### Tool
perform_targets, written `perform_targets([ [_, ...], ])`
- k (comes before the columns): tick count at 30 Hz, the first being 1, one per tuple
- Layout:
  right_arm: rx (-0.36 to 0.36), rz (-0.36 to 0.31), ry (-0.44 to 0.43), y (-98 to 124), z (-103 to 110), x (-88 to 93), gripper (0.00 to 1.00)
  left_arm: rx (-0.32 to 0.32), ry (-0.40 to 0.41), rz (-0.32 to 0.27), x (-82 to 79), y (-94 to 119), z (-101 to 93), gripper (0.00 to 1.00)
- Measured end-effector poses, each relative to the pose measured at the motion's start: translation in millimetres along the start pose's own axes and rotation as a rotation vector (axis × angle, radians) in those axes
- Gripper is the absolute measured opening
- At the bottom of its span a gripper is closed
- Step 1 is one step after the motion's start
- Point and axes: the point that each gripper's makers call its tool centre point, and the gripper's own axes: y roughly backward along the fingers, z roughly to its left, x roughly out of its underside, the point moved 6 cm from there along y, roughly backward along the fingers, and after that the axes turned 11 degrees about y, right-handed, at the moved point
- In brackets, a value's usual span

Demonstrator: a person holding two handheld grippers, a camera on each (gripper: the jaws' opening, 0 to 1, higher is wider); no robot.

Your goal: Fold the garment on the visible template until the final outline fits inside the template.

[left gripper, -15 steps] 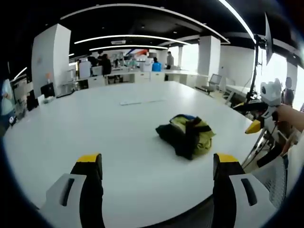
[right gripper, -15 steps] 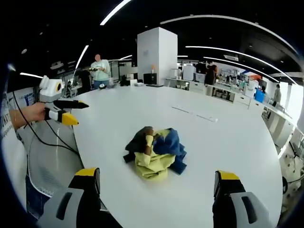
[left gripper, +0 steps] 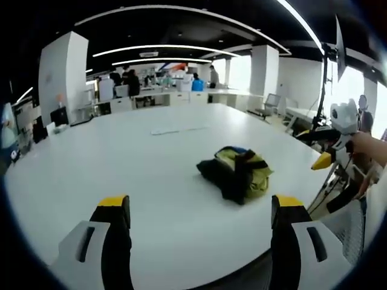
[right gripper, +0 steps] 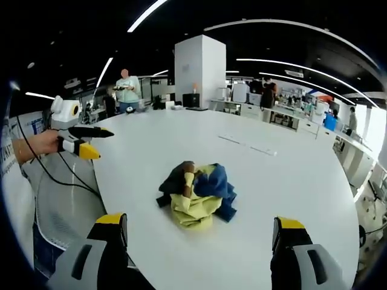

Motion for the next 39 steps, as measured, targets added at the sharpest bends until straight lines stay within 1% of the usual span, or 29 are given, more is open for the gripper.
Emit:
perform_targets([
  [4,-0.004,-0.005,-0.004,0,1,0.1,0.99,0.003,-0.001,0.007,1.6,0,-0.9,0.93],
  [7,-0.008,0.002,-0.003,0,3,1.7,0.96,0.006,-0.006,0.014,3.2,0,-1.4,0.93],
  [19,-0.016,0.001,-0.015,-3,4,2.7,0.95,0.008,-0.007,0.024,5.1,0,0.8,0.89],
  [24,-0.025,0.010,-0.009,-5,5,2.5,0.95,0.006,-0.002,0.019,4.5,0,1.6,0.89],
  [29,-0.029,0.005,-0.009,-7,4,1.0,0.94,0.009,-0.009,0.025,5.1,-2,1.9,0.87],
  [33,-0.036,-0.016,-0.006,-11,3,-1.9,0.91,0.012,-0.018,0.020,2.1,-4,4.0,0.85],
  [36,-0.038,-0.033,-0.013,-15,-1,-2.7,0.89,0.028,-0.028,0.014,-2.0,-9,4.5,0.82],
  [39,-0.032,-0.044,-0.015,-19,-5,-2.1,0.87,0.029,-0.047,0.031,-0.8,-13,6.0,0.79],
])
